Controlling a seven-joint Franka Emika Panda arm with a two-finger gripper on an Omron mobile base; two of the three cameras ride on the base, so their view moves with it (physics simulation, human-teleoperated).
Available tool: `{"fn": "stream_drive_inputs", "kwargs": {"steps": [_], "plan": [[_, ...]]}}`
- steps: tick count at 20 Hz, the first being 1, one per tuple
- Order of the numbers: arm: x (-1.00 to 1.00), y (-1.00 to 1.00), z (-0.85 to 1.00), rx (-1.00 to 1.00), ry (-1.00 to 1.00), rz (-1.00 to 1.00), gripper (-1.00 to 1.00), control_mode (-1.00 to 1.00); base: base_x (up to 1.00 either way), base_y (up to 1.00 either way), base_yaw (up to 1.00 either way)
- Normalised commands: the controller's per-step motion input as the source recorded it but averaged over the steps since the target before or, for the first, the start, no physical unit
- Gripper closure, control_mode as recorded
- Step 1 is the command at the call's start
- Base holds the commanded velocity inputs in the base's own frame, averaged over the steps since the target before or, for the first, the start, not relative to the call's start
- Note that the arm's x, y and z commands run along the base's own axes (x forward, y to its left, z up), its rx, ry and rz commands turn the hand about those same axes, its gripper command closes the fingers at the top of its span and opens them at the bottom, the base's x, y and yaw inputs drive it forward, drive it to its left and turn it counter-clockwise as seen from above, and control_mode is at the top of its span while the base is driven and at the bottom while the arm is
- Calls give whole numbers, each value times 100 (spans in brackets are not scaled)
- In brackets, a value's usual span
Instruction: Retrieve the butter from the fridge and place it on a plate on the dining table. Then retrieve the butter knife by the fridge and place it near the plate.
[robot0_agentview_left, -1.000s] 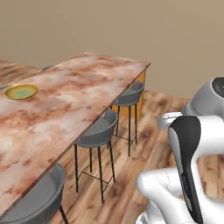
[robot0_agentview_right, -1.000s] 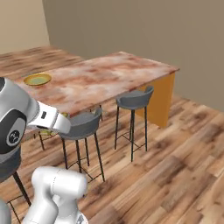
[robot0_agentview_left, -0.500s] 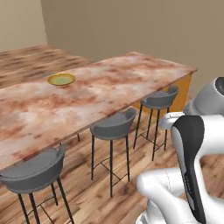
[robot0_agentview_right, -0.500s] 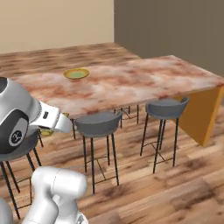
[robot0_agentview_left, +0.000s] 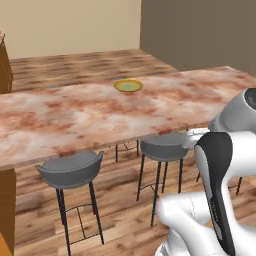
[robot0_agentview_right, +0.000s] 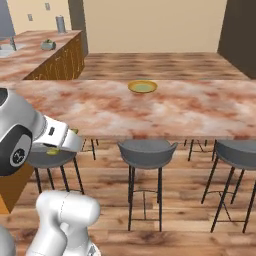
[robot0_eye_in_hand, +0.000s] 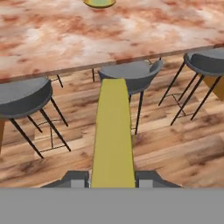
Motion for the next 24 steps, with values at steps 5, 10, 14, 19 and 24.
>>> {"fn": "stream_drive_inputs", "kwargs": {"steps": [5, 10, 14, 19, 24], "plan": [[0, 0, 0, 0, 0, 0, 100, 100, 5, -46, 48], [0, 0, 0, 0, 0, 0, 100, 100, 5, -70, 24], [0, 0, 0, 0, 0, 0, 100, 100, 17, -100, 1], [0, 0, 0, 0, 0, 0, 100, 100, 15, -99, 0], [0, 0, 0, 0, 0, 0, 100, 100, 8, -85, 0]]}}
